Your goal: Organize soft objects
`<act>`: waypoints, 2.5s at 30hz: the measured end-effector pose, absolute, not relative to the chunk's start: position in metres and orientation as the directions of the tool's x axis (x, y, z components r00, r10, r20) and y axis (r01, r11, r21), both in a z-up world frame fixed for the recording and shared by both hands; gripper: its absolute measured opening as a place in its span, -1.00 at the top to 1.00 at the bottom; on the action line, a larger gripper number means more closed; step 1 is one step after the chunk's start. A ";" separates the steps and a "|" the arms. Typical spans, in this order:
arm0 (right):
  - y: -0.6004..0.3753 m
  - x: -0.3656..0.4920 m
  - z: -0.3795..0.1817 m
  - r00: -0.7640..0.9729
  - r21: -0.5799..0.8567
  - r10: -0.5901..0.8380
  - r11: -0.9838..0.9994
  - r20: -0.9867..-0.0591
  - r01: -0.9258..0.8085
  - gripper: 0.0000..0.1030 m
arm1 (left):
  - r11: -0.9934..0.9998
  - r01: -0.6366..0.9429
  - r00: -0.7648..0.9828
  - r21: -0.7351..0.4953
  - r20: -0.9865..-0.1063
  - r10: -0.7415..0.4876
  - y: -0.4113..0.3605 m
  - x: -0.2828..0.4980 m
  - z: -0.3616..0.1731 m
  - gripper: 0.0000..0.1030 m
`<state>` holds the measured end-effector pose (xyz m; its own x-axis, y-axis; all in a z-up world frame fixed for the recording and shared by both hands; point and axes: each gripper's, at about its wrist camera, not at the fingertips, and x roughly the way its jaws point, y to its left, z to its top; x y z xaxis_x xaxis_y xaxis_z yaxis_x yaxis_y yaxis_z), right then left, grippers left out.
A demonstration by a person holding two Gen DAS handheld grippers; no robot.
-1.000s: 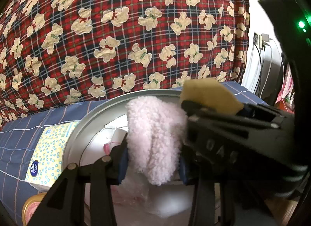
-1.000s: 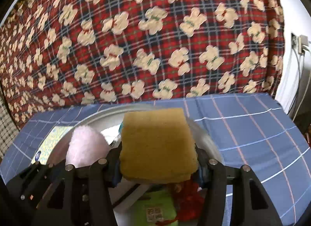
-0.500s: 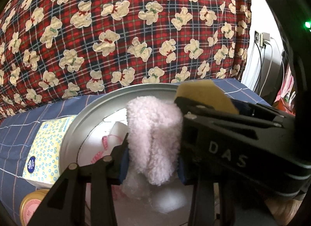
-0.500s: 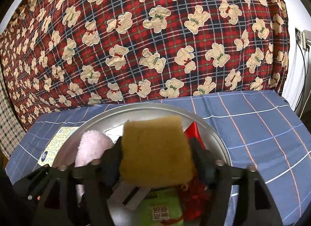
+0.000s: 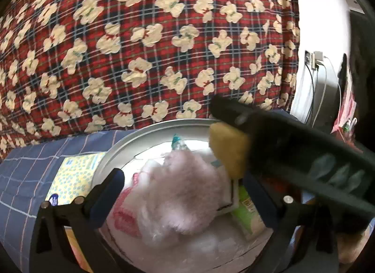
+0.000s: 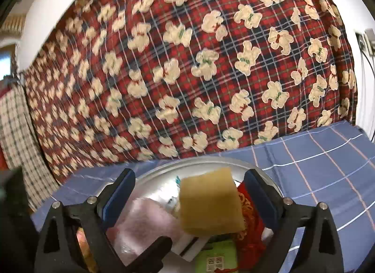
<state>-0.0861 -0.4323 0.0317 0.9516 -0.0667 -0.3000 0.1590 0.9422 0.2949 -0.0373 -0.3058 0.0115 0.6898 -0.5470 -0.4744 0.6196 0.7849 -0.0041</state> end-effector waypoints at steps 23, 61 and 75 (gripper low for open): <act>-0.461 -0.098 0.015 0.749 0.080 -0.526 0.795 -0.403 0.602 -0.86 | 0.869 0.493 0.778 -0.039 -0.429 -0.460 -0.256 -0.037 0.006 -0.99; -0.377 -0.165 0.034 0.874 0.049 -0.481 0.874 -0.064 0.484 -0.87 | 0.868 0.493 0.835 0.058 -0.313 -0.453 -0.252 -0.069 0.007 -0.99; -0.360 -0.168 0.031 0.891 -0.021 -0.451 0.892 -0.038 0.451 -0.87 | 0.864 0.503 0.827 -0.006 -0.288 -0.483 -0.240 -0.074 0.008 -0.99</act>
<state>-0.1683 -0.3597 0.0306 0.8915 -0.4515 -0.0382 0.4510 0.8923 -0.0215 -0.0736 -0.2399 0.0083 0.8268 -0.4832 -0.2880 0.5030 0.8643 -0.0063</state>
